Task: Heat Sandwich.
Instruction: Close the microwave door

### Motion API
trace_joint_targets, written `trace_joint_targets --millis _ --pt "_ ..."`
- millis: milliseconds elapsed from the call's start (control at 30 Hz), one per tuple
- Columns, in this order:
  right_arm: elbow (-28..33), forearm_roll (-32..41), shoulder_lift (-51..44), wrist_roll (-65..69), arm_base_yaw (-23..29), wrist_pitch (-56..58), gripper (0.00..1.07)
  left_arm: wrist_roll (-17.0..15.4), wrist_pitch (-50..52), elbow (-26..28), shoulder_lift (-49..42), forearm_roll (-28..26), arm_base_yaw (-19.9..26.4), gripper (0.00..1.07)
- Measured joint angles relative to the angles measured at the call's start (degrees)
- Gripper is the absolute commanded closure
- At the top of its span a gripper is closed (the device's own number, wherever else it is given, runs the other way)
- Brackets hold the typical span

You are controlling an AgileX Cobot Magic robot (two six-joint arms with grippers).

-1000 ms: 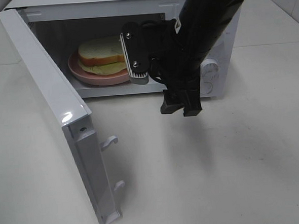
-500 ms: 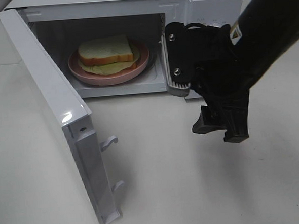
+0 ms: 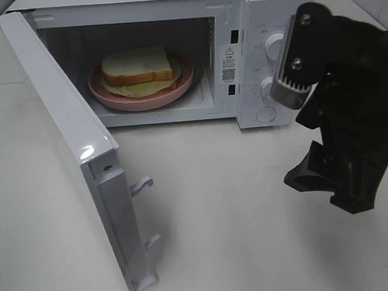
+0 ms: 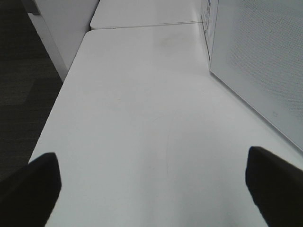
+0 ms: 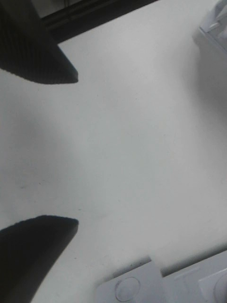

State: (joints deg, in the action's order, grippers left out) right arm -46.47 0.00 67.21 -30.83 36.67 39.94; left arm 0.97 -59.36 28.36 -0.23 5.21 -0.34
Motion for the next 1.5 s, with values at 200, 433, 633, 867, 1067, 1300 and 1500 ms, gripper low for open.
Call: trace_joint_targets --millis 200,433,633,867,1067,1300,1500 --pt "0.3 0.0 -6.7 12.4 0.0 6.1 0.32 0.0 0.0 0.0 0.0 0.0 0.0 0.02" --pt "0.3 0.0 -14.8 21.9 0.0 15.9 0.32 0.0 0.0 0.0 0.0 0.0 0.0 0.02" --pt "0.3 0.0 -21.4 23.1 0.0 26.3 0.32 0.0 0.0 0.0 0.0 0.0 0.0 0.02" --pt "0.3 0.0 -28.4 26.4 0.0 29.5 0.32 0.0 0.0 0.0 0.0 0.0 0.0 0.02" --pt "0.7 0.0 -32.9 28.8 0.0 29.5 0.32 0.0 0.0 0.0 0.0 0.0 0.0 0.02" --pt "5.2 0.0 -37.0 30.0 -0.2 29.6 0.32 0.0 0.0 0.0 0.0 0.0 0.0 0.02" --pt "11.1 0.0 -42.1 30.4 -6.0 29.7 0.32 0.0 0.0 0.0 0.0 0.0 0.0 0.02"
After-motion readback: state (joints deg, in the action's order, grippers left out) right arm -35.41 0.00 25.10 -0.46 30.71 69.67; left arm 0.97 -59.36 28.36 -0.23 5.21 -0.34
